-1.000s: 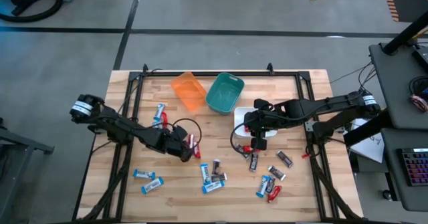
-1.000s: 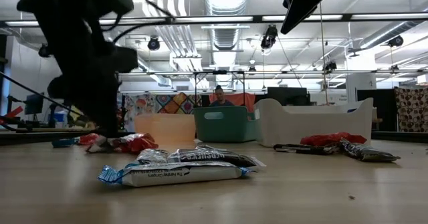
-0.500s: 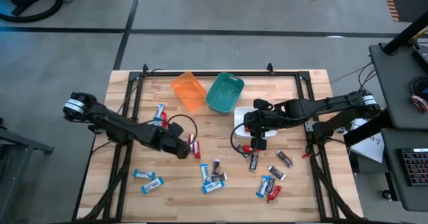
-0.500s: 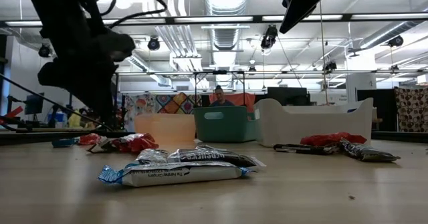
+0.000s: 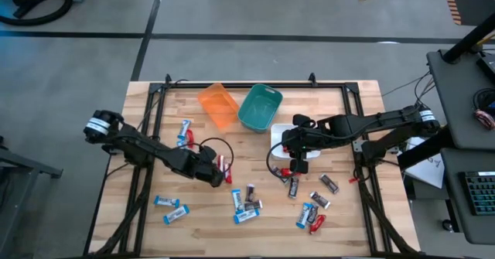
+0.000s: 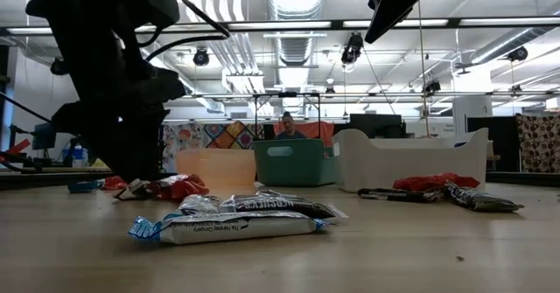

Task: Sort candy
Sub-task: Put the brown chocolate bar into the orange bin

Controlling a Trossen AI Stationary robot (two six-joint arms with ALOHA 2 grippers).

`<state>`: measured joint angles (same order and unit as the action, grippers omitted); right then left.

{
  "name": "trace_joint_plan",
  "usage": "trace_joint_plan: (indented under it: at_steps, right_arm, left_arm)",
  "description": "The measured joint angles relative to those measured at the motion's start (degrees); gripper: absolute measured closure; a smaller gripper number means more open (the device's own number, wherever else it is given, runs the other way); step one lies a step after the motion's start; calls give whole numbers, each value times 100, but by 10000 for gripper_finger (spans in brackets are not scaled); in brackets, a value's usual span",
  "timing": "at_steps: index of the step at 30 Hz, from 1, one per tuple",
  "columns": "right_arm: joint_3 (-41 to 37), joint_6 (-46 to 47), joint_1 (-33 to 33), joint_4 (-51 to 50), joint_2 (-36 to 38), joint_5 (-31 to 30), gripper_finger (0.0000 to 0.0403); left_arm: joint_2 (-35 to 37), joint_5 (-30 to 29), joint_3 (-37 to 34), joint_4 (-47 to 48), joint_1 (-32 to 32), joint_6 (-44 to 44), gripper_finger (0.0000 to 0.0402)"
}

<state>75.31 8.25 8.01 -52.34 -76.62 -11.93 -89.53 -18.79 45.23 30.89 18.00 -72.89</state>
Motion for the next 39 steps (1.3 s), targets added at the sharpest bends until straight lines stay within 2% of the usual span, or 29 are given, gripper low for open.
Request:
trace_joint_plan:
  at_steps: [7, 11, 24, 31, 35, 39]
  right_arm:
    - [0, 8, 0, 11, 0, 3, 284]
    - [0, 9, 0, 20, 0, 5, 284]
    - [0, 11, 2, 39, 0, 5, 284]
    - [0, 11, 0, 39, 0, 4, 284]
    - [0, 15, 1, 40, 0, 3, 284]
    - [0, 31, 0, 39, 0, 3, 284]
  left_arm:
    - [-311, -6, 2, -41, 0, -25, 217]
    - [-439, -40, 11, -40, 7, -29, 236]
    - [-346, -51, 17, -75, 0, 208, 384]
    - [417, 176, -24, 327, 4, 491, 399]
    - [970, 108, -15, 826, 0, 516, 400]
    - [1511, -146, -15, 896, 2, 872, 400]
